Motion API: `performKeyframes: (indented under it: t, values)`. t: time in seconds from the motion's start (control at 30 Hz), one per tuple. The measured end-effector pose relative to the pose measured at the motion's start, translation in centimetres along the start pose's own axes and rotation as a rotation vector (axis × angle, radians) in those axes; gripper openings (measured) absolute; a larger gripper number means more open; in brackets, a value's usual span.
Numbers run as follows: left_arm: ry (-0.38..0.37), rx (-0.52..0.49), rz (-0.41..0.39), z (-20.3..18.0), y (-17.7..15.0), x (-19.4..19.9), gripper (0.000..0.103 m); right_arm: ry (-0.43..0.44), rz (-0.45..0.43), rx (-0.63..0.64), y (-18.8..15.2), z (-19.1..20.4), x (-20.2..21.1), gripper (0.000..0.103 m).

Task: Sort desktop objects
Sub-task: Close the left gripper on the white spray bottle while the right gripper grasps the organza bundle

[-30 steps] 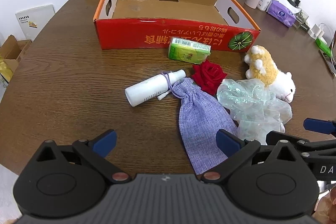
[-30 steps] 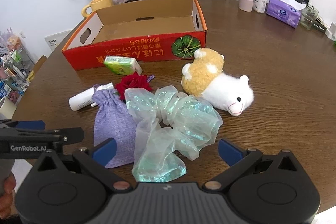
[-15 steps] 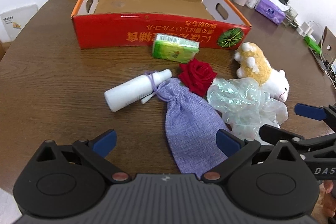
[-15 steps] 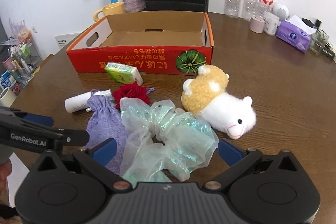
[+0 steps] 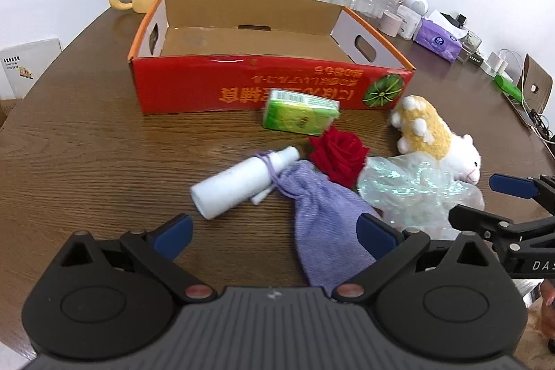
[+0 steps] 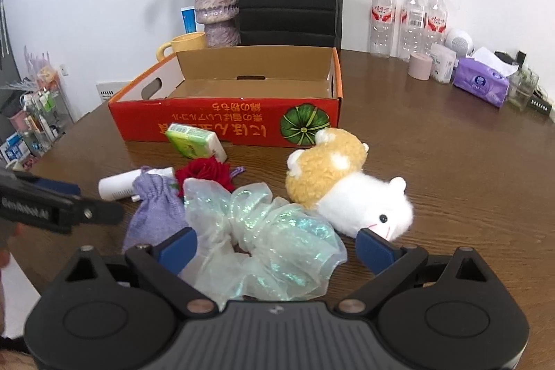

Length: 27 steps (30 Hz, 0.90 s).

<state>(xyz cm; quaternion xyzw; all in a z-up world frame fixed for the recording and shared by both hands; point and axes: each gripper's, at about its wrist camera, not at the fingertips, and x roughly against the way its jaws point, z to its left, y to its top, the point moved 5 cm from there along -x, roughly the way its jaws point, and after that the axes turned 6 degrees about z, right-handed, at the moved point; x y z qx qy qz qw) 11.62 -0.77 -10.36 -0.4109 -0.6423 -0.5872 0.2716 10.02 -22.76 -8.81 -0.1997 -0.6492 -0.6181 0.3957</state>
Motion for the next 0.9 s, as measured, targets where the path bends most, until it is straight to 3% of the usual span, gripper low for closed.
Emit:
performKeyframes:
  t: [0.43,0.6,0.9]
  values:
    - [0.069,-0.069,-0.028,2.7,0.8,-1.7,0.096,0.020,0.011,-0.107,-1.4,-1.3,-1.5,0.094]
    - [0.089,-0.117,-0.038,2.8,0.8,-2.4,0.079,0.025,0.024,-0.133,-1.8,-1.5,-2.0,0.094]
    - [0.105,-0.203,-0.055,2.7,0.8,-3.4,0.078,0.044,0.043,-0.146,-1.8,-1.1,-2.7,0.094]
